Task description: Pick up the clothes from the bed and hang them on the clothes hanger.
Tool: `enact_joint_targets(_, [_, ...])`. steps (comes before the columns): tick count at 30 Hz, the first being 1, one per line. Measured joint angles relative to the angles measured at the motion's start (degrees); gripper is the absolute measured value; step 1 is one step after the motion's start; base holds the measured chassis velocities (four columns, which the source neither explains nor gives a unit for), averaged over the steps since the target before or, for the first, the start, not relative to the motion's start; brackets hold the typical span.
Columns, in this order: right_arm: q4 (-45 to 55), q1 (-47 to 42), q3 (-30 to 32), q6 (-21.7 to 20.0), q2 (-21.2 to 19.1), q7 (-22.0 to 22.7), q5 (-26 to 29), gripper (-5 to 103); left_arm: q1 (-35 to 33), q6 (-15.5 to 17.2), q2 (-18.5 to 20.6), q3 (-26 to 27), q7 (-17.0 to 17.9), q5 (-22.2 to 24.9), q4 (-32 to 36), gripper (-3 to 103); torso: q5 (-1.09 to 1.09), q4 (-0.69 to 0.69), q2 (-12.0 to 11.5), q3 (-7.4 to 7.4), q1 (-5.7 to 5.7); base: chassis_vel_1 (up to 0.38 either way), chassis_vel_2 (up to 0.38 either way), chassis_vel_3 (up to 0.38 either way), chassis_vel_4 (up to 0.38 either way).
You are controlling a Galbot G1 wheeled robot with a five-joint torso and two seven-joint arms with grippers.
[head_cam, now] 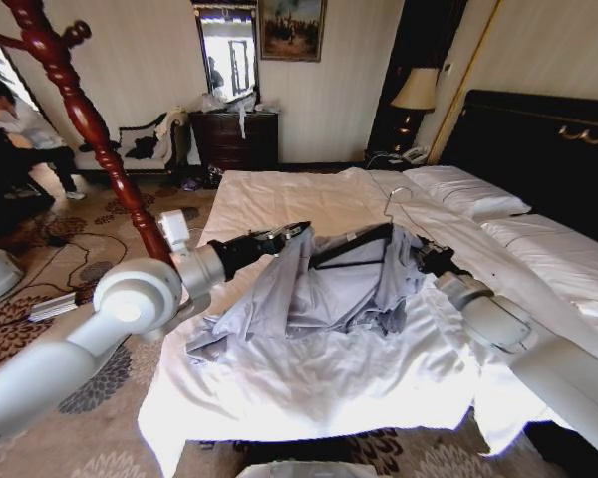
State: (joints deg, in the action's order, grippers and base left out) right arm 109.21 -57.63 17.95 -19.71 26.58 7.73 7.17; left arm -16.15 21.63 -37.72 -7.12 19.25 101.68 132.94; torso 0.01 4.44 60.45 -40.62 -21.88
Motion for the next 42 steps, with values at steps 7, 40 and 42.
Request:
enact_joint_targets(7, [-0.7, 3.9, -3.8, -4.0, -0.6, 0.0, 3.6, 18, 9.7, 1.6, -6.4, -10.6, 1.8, -3.1, -5.9, 0, -0.02, 0.01, 0.0, 0.00, 0.00, 0.000, 0.000, 0.000, 0.000])
enact_joint_targets(40, [0.7, 3.9, -2.1, -4.7, -0.7, -0.1, 6.6, 18, 37.1, 5.4, -29.8, -33.8, -12.8, -22.9, -33.8, 0, 0.01, 0.03, 0.0, 0.01, 0.01, 0.000, 0.000, 0.000, 0.000])
enact_joint_targets(42, [0.9, 3.8, -2.1, -4.7, -0.7, -0.1, 6.6, 18, 37.2, 5.4, -29.7, -34.2, -13.5, -23.5, -34.0, 0, 0.00, 0.03, 0.0, 0.01, 0.01, 0.000, 0.000, 0.000, 0.000])
